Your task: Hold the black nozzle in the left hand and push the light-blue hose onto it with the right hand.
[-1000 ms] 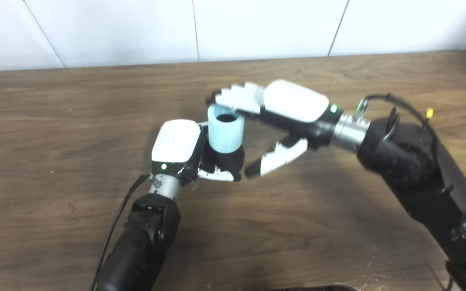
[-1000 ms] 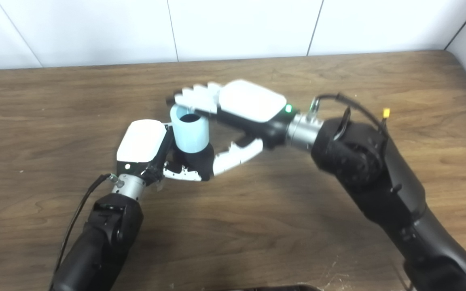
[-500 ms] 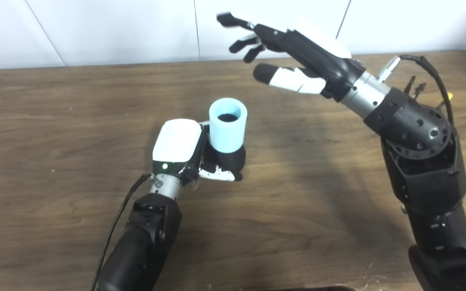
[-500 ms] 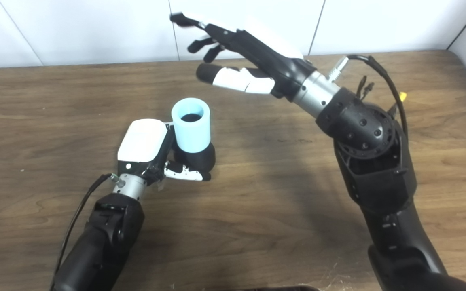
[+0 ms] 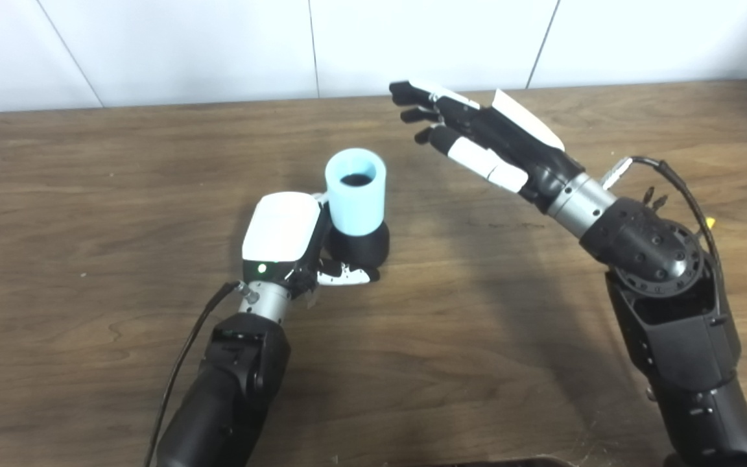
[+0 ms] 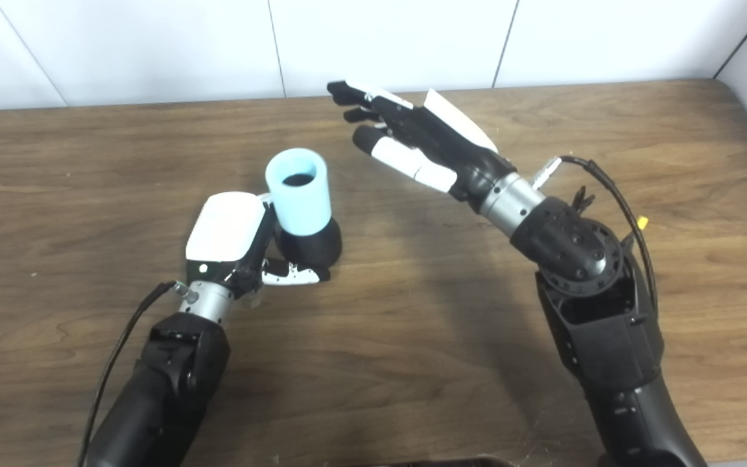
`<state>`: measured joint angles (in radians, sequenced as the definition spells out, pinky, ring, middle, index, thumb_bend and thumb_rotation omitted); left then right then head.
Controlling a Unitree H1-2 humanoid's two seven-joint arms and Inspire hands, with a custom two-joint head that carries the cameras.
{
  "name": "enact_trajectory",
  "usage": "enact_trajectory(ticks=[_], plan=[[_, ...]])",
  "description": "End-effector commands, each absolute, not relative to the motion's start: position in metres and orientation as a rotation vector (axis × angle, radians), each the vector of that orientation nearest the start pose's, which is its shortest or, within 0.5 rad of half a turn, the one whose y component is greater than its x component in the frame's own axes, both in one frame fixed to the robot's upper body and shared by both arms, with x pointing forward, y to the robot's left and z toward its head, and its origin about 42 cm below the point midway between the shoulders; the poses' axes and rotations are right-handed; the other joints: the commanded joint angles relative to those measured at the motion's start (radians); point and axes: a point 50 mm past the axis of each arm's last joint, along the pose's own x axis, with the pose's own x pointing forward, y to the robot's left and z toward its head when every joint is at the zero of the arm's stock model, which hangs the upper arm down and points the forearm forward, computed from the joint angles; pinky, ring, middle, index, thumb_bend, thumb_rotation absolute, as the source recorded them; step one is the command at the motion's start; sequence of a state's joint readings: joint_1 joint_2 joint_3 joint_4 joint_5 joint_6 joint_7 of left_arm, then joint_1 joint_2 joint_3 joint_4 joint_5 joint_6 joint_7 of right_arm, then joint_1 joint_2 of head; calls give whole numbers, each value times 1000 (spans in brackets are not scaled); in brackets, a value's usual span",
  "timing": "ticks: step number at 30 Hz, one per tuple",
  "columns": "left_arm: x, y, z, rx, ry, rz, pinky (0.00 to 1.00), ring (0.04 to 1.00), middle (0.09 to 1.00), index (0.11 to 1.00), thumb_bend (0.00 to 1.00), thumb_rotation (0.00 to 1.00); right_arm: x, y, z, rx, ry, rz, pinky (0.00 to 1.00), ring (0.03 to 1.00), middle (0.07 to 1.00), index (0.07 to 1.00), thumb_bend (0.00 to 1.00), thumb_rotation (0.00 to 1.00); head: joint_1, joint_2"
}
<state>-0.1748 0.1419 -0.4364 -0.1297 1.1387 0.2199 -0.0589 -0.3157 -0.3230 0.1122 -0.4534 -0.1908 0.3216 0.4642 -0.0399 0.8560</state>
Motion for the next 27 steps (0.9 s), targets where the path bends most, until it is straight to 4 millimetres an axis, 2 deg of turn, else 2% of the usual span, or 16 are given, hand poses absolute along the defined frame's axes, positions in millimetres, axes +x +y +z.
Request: enact_trajectory(ticks=[1, 2, 5, 8, 11, 16, 20, 24, 25, 27], plan=[[315, 138, 165, 1264, -323, -162, 704, 856, 941, 974, 972, 206, 327, -220, 293, -615, -415, 482, 767, 875, 923, 938, 520, 1000, -1, -1], [316, 139, 166, 1258, -319, -167, 743, 906, 976, 990, 984, 264, 327, -221, 292, -614, -416, 482, 775, 879, 927, 943, 518, 1000, -1, -1], [319, 140, 166, 1226, -298, -176, 850, 987, 998, 999, 1000, 424, 329, -222, 291, -617, -422, 480, 788, 883, 925, 944, 505, 1000, 7, -1], [321, 140, 167, 1201, -284, -183, 969, 999, 1000, 1000, 1000, 532, 330, -221, 292, -631, -419, 476, 784, 880, 923, 945, 508, 1000, 14, -2], [322, 139, 167, 1194, -286, -180, 997, 1000, 1000, 1000, 1000, 582, 331, -221, 291, -637, -418, 472, 766, 874, 921, 945, 504, 1000, 22, -5], [323, 143, 169, 1155, -278, -158, 1000, 1000, 1000, 1000, 1000, 588, 332, -219, 288, -664, -419, 462, 795, 871, 914, 938, 516, 1000, 27, -10], [327, 155, 178, 1094, -240, -137, 1000, 1000, 1000, 1000, 1000, 625, 332, -218, 284, -672, -411, 436, 761, 851, 901, 933, 512, 1000, 31, -14], [327, 175, 194, 962, -238, -103, 1000, 1000, 1000, 1000, 1000, 670, 330, -219, 271, -570, -350, 378, 757, 850, 894, 915, 522, 1000, 38, -21], [324, 181, 198, 904, -259, -76, 990, 989, 1000, 1000, 1000, 649, 329, -220, 266, -522, -322, 360, 762, 854, 893, 907, 500, 1000, 41, -23], [319, 190, 204, 792, -281, -31, 904, 935, 971, 1000, 1000, 614, 326, -219, 256, -443, -273, 323, 766, 864, 898, 903, 464, 1000, 51, -24]])
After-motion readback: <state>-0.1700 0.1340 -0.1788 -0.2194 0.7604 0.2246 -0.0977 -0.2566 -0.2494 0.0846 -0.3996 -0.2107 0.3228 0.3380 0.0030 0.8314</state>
